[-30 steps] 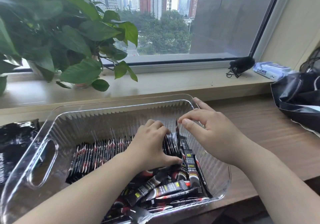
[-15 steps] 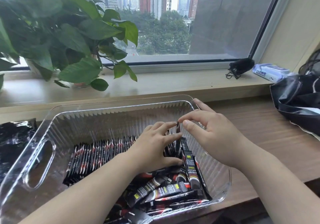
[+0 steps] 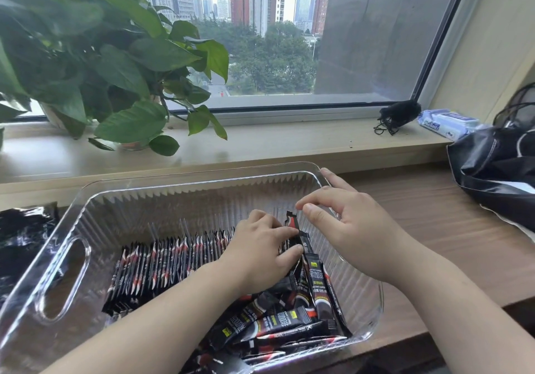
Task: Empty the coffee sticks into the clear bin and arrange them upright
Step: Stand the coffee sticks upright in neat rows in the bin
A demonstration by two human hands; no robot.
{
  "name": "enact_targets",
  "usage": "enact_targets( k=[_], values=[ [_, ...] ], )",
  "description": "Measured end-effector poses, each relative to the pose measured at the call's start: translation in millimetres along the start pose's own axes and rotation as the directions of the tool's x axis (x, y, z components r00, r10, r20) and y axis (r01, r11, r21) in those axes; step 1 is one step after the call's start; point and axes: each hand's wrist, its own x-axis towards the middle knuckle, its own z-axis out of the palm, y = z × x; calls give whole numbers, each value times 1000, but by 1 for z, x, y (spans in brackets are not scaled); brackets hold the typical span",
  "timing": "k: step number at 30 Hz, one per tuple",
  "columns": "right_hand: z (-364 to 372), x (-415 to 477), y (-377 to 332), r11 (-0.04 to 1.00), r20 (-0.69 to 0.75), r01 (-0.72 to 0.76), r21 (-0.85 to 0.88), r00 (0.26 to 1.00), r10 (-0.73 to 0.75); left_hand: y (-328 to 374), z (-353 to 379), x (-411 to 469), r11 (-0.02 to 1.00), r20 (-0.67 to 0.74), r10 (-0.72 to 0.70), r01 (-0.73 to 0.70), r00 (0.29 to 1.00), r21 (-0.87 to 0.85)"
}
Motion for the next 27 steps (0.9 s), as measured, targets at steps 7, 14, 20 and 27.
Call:
enact_targets(
  k=[7,14,20,27],
  values=[
    [0,1,-1,1000,-1,-5,-8,1000,5,7,-5,6,999,84,-46,47,995,-16],
    [0,1,-1,1000,-8,-2,-14,1000,2,14,-4,12,995,31,-84,82,996,56],
    [0,1,-1,1000,-7,-17,2,1000,17,25,-3,15,987,-79,-126,133,989,87],
    [0,0,-2,1000,-7,-8,-6,1000,8,23,-3,19,970,-140,-139,163,980,179]
  ],
)
